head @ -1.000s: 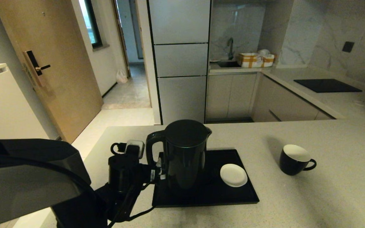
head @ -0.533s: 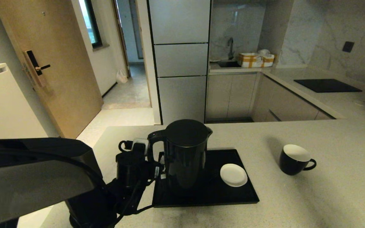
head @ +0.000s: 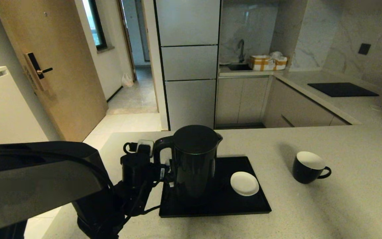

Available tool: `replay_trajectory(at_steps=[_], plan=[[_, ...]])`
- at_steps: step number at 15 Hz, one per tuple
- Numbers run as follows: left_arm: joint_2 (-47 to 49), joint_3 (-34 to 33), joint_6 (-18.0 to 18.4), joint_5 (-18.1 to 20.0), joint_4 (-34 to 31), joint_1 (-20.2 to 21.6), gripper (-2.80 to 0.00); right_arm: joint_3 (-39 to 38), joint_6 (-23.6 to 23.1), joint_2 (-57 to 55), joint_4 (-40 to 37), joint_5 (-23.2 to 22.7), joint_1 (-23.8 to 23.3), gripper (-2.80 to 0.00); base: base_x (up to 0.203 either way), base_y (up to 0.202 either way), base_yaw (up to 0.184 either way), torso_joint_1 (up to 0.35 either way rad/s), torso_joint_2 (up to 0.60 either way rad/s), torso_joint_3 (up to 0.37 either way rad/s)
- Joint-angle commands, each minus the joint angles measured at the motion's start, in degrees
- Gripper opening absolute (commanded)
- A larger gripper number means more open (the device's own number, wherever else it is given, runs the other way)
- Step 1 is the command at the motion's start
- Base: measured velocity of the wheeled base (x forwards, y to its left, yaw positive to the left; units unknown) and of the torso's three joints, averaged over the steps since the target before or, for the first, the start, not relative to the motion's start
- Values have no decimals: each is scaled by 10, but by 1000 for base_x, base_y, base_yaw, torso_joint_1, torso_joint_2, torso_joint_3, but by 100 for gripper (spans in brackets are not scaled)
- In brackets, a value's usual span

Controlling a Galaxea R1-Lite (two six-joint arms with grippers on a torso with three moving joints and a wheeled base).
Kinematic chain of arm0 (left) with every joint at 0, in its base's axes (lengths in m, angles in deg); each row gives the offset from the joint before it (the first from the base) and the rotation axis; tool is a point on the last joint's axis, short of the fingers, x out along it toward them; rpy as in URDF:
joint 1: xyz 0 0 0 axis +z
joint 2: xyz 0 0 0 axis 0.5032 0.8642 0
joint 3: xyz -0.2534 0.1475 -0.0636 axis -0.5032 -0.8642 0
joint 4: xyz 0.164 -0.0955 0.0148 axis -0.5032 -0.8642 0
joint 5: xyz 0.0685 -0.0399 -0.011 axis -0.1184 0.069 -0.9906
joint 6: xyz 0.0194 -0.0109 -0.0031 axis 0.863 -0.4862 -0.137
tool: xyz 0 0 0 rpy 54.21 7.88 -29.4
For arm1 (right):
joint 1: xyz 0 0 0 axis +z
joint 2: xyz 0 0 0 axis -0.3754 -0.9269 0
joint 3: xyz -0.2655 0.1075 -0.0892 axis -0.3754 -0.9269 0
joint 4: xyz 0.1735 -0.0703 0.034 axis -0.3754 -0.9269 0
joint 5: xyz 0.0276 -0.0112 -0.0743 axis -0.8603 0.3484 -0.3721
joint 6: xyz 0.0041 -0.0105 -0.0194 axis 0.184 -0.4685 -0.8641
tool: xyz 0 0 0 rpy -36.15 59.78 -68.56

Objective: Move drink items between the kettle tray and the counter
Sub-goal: Pick up the kettle

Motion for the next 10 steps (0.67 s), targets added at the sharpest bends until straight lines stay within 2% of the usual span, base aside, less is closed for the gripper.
replay_trajectory(at_steps=[1,9,10], plan=[[-1,2,0,-2,4,4,0,0,0,-1,0,0,0,-280,0,0,0,0,0,0],[17,38,25,-4,-2,9,0,0,0,-1,0,0,0,-280,0,0,0,0,0,0],[24,46,33,-16,2,6,-280,0,0,-1,0,-1,0,-280,0,0,0,0,0,0]])
